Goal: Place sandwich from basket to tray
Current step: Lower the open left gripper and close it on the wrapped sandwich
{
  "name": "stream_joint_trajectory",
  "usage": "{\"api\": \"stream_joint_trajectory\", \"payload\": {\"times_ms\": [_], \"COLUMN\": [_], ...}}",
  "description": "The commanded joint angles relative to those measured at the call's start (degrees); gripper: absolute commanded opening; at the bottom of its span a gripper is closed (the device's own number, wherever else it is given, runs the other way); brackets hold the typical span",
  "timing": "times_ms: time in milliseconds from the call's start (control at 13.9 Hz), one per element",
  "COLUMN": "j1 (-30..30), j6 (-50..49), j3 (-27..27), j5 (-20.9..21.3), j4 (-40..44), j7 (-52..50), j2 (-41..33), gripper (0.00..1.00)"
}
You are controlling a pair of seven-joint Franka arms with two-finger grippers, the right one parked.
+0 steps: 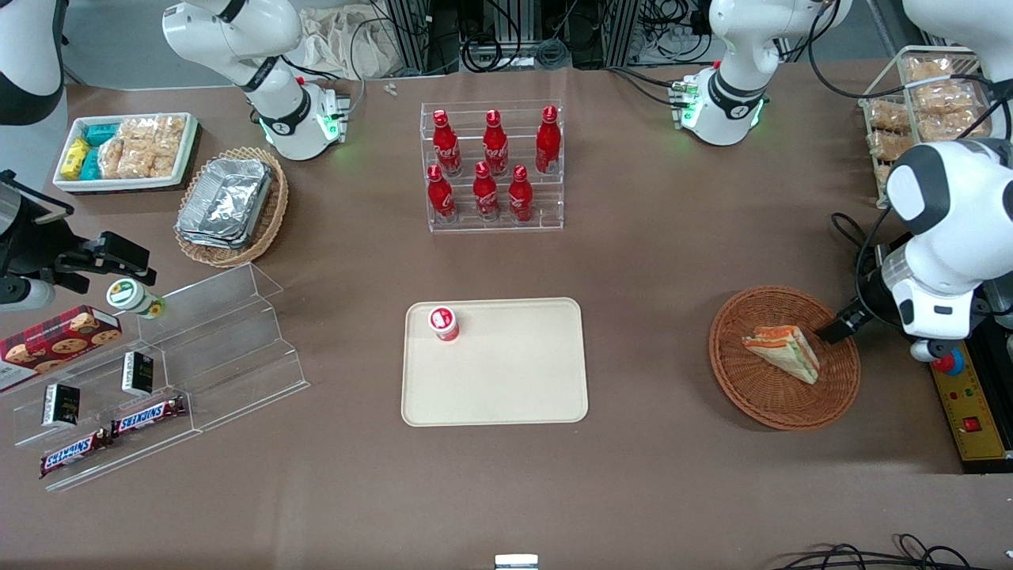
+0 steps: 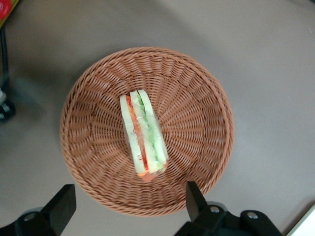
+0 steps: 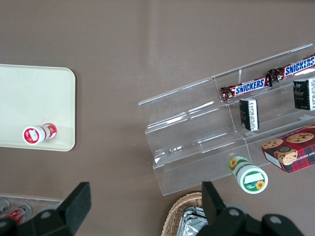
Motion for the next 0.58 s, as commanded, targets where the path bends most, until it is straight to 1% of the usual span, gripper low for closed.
{"api": "stream_joint_trajectory", "payload": {"times_ms": [0, 288, 504], "j1": [-0.7, -0.8, -0.7], "j6": [4.9, 9.4, 11.1], "j3": [0.0, 0.0, 0.0], "j5": [0.5, 0.7, 0.8], "j4": [-0.3, -0.7, -1.6], "j7": [-8.2, -13.6, -13.7], "j2": [3.7, 8.1, 10.4], "gripper": [0.99, 0.99, 0.99]}}
